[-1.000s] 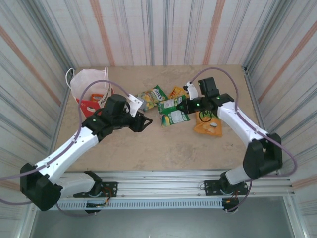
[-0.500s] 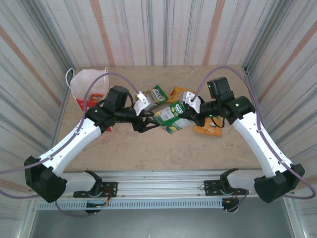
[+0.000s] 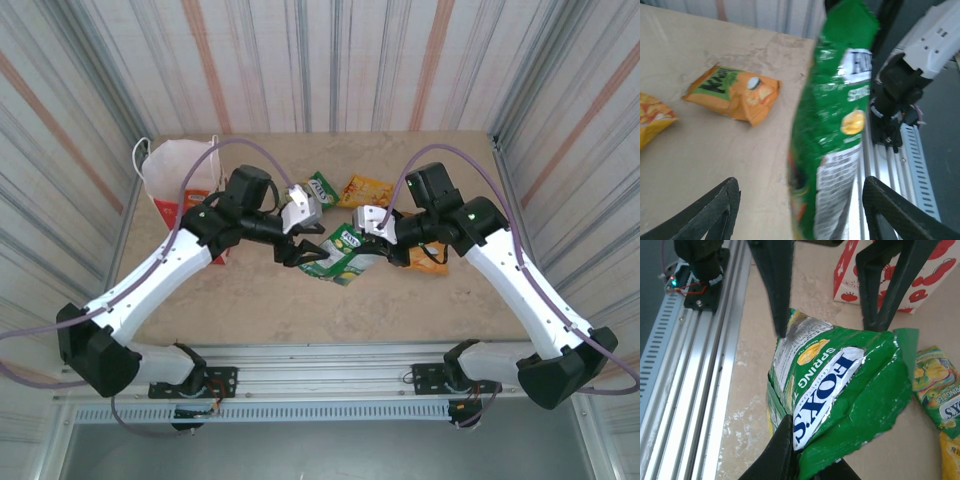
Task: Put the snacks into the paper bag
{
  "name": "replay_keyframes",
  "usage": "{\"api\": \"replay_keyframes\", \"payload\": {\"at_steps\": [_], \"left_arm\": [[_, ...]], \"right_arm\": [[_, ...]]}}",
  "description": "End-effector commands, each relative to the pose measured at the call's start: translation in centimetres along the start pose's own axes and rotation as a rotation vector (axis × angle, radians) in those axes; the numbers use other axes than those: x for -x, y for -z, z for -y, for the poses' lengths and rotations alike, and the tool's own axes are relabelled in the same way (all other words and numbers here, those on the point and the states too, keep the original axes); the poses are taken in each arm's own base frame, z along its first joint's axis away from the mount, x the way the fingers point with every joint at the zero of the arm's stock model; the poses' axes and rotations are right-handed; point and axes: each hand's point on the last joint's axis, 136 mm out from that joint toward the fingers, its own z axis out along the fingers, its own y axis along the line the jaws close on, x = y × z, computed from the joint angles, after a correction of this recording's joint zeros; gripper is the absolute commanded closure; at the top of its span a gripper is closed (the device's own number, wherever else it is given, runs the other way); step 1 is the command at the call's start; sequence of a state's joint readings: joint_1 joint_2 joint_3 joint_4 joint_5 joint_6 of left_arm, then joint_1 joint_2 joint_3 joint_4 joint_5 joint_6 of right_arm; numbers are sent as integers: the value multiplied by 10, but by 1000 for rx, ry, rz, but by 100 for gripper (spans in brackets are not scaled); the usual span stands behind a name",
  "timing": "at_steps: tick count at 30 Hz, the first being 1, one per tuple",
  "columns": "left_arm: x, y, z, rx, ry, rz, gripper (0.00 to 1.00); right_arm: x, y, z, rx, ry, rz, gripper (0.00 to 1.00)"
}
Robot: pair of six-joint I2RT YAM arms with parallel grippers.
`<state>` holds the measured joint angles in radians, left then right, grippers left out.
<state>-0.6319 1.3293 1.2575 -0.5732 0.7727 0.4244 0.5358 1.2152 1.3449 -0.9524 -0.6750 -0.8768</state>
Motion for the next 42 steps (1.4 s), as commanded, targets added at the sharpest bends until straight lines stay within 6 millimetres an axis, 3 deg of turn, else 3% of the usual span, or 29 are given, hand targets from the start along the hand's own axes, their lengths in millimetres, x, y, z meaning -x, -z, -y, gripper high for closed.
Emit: {"api": "replay_keyframes", "payload": {"at_steps": [1, 7, 16, 21, 24, 29, 34, 38, 42], "left_arm": [[1, -2, 17, -96, -37, -5, 33], [-1, -8, 21, -124, -40, 0, 40], [-4, -6, 22, -113, -47, -13, 71], [6, 10, 13, -56, -10, 29, 87], [15, 25, 7, -7, 5, 64, 92], [41, 64, -11, 138, 50, 146, 94], [66, 118, -41, 404, 84, 173, 95], [96, 173, -65, 610, 88, 250, 95], [109, 220, -96, 802, 118, 258, 96]], "right_arm": [[24, 6, 4, -25, 87, 72, 100], [30, 0, 7, -16, 96, 103, 100], [36, -3, 12, -15, 88, 110, 100], [31, 3, 20, -94, 33, 108, 85], [31, 14, 28, -175, -48, 165, 65], [25, 41, 51, -406, -138, 331, 39], [15, 60, 75, -573, -321, 471, 31], [4, 37, 70, -498, -439, 494, 32], [1, 0, 56, -432, -455, 469, 33]]}}
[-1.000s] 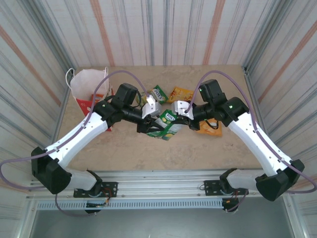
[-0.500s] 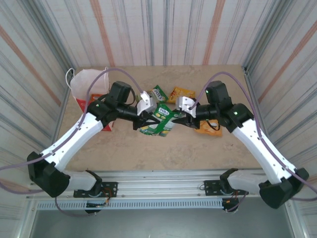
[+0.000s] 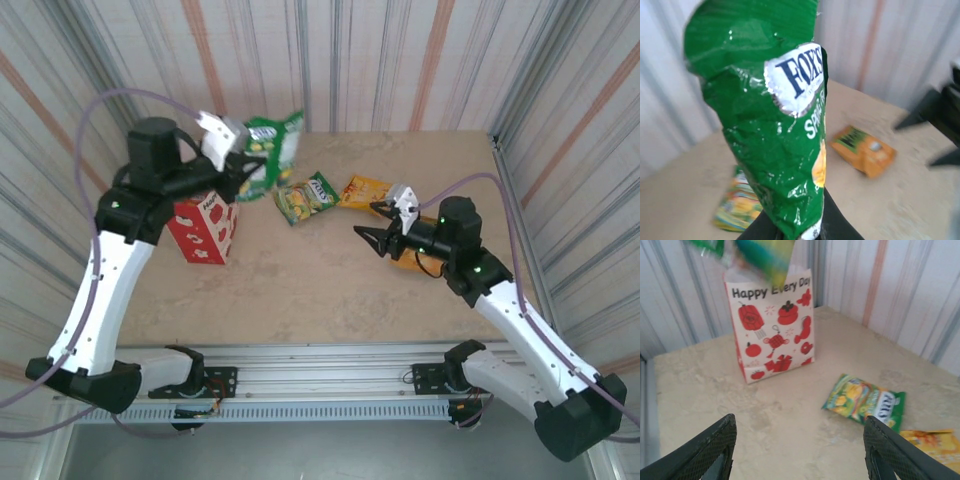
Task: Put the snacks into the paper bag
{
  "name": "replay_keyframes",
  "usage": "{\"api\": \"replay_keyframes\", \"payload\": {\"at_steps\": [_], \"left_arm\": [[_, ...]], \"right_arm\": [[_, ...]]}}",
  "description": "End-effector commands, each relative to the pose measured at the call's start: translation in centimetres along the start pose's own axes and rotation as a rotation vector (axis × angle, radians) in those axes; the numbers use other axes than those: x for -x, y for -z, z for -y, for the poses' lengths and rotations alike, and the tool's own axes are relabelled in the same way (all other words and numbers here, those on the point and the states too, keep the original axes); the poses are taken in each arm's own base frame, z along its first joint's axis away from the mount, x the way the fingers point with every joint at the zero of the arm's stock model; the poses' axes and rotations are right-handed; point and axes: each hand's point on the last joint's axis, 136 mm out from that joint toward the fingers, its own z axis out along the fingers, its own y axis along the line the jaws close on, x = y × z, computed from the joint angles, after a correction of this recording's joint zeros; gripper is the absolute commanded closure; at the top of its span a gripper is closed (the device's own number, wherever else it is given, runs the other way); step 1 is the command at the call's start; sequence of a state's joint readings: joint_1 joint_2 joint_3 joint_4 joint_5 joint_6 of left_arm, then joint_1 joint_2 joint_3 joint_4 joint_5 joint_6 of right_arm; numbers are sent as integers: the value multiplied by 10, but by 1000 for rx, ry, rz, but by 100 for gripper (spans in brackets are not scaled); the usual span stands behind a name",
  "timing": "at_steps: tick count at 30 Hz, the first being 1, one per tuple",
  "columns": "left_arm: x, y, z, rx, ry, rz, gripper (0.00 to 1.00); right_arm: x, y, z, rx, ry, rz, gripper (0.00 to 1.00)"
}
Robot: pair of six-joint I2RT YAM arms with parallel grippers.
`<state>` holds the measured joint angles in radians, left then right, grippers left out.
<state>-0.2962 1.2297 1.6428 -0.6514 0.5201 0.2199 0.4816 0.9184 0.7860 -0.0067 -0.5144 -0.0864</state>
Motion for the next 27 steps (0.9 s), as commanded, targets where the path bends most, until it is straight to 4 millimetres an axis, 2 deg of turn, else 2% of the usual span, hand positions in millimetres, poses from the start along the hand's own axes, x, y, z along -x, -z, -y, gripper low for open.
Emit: {"api": "replay_keyframes", "payload": {"at_steps": [1, 7, 11, 16, 20, 22, 25, 27], "left_arm": [[23, 19, -44, 206, 24, 19, 96], [45, 45, -98, 473, 26, 73, 96], [37, 62, -120, 606, 41, 20, 96], [3, 83, -136, 731, 83, -128, 96], [-44, 90, -140, 777, 133, -302, 95], [-61, 91, -140, 778, 152, -337, 94], [-74, 90, -137, 726, 227, -310, 94], [-70, 87, -132, 676, 259, -267, 94]], "right_arm": [[-5, -18, -15, 28, -59, 16, 33], [-31, -50, -47, 127, -101, -77, 34], [-41, -62, -57, 155, -120, -115, 35], [-51, -69, -63, 175, -147, -150, 35], [-56, -72, -69, 201, -151, -167, 35], [-57, -73, -71, 209, -153, -172, 35], [-60, -74, -74, 218, -160, -184, 35], [-63, -75, -75, 221, -166, -194, 35]]}}
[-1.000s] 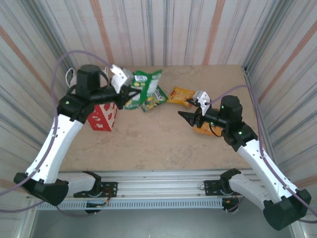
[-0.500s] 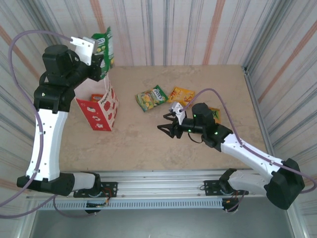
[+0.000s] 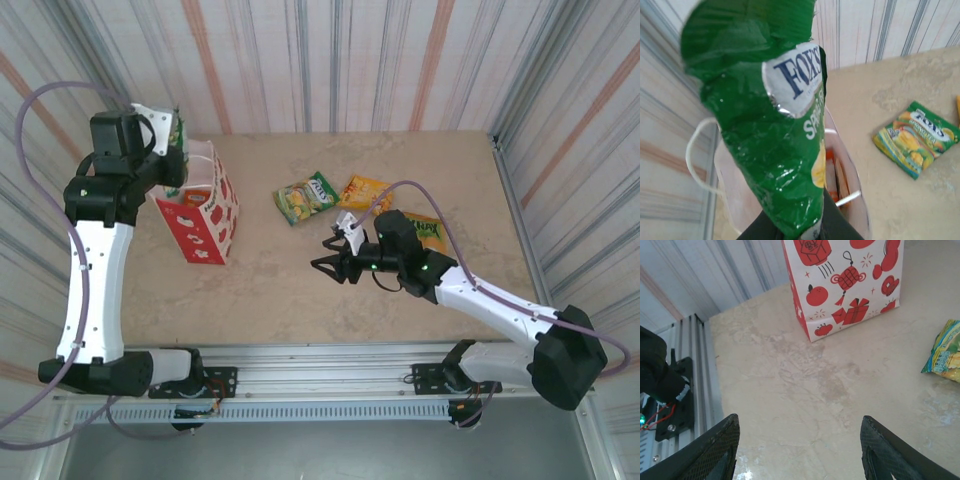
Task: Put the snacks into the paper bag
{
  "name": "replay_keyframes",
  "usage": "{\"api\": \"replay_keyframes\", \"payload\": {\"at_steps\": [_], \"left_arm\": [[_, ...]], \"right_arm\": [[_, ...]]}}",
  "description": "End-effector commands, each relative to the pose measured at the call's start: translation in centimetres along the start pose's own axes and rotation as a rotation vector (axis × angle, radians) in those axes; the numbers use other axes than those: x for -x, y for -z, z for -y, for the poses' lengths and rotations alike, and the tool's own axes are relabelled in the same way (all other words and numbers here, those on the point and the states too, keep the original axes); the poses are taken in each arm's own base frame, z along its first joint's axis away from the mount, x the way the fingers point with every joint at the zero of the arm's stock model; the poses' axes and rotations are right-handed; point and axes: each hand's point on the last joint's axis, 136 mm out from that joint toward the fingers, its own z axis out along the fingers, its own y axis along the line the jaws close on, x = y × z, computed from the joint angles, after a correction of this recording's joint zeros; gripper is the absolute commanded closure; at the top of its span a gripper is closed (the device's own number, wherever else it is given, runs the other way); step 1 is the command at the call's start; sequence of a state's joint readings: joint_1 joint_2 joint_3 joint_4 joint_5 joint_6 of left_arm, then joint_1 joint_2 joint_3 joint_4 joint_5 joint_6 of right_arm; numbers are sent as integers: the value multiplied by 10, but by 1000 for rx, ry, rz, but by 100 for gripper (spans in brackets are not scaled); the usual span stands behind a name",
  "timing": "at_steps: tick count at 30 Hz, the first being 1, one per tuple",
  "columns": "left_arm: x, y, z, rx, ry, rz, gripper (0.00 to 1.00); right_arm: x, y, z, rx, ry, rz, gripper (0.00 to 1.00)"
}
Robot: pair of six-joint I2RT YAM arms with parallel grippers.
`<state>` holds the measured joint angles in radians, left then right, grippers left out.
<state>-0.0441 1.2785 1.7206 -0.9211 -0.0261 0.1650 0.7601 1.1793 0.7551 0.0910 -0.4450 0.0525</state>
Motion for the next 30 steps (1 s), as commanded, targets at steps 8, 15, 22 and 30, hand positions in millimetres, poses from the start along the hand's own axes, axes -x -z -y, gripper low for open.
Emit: {"api": "replay_keyframes", "payload": {"at_steps": [8, 15, 22, 30], "left_arm": [[68, 57, 22, -203, 78, 296, 93], [97, 91, -3, -57, 46, 442, 93], [69, 72, -26, 83, 11, 306, 93], [22, 13, -21, -9, 48, 49, 91]], "right_arm": [[9, -7, -9, 36, -17, 1, 36], [5, -13, -14, 46, -21, -12, 36], [2, -16, -15, 54, -27, -30, 37], [-4, -19, -15, 59, -48, -67, 37]]}}
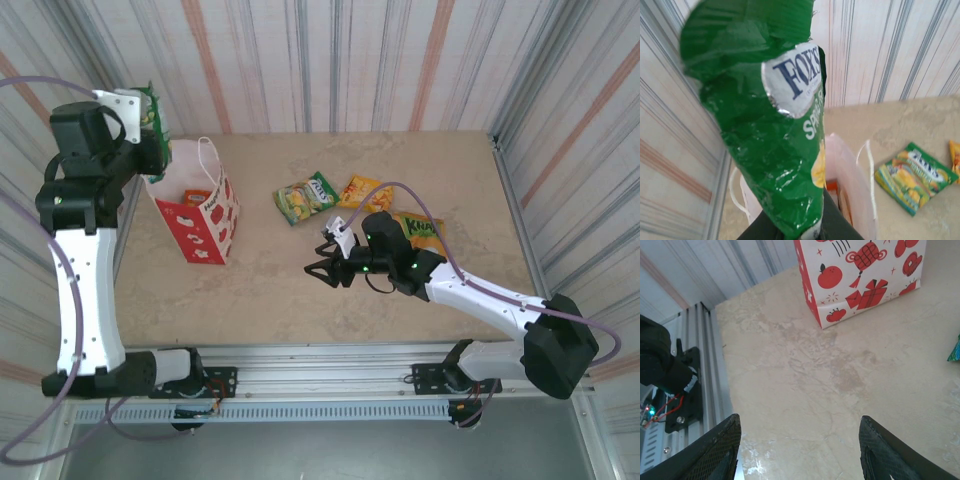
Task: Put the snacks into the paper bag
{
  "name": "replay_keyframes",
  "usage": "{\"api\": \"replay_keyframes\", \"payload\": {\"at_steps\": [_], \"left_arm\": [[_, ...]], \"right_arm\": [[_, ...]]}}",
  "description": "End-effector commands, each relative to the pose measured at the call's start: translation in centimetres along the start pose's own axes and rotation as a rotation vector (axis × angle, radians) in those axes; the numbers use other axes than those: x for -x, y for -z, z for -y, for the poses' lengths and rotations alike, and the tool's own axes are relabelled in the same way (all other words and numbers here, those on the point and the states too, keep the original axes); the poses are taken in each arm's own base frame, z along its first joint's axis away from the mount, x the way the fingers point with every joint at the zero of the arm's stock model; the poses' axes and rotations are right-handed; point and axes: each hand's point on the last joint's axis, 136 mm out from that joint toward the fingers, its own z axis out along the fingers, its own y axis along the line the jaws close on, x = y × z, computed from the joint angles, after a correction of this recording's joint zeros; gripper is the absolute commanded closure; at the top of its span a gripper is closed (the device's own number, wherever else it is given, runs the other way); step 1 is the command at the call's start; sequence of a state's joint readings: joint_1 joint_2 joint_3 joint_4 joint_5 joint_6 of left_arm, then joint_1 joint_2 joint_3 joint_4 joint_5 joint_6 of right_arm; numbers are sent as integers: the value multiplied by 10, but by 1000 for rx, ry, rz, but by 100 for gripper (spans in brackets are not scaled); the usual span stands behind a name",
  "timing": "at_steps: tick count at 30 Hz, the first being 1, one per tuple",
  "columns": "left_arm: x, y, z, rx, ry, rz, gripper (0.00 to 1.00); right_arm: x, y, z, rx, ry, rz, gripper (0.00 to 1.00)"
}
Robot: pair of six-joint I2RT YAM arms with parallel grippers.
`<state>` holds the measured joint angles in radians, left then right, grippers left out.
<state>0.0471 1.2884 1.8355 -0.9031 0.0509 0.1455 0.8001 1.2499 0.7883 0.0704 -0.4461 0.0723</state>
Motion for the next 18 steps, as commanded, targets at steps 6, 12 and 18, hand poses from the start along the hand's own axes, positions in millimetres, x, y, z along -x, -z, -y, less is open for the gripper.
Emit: {"api": "replay_keyframes", "payload": {"at_steps": [6, 12, 18], "left_arm": [[-35, -41, 6, -46, -12, -140, 89], [-63, -50, 9, -74, 13, -340, 88], [-71, -48, 6, -55, 25, -420, 85]], "right_arm": [[4, -3, -3, -2, -50, -27, 37], [2, -5, -3, -4, -78, -54, 37], [4, -6, -3, -1, -83, -56, 37]]}}
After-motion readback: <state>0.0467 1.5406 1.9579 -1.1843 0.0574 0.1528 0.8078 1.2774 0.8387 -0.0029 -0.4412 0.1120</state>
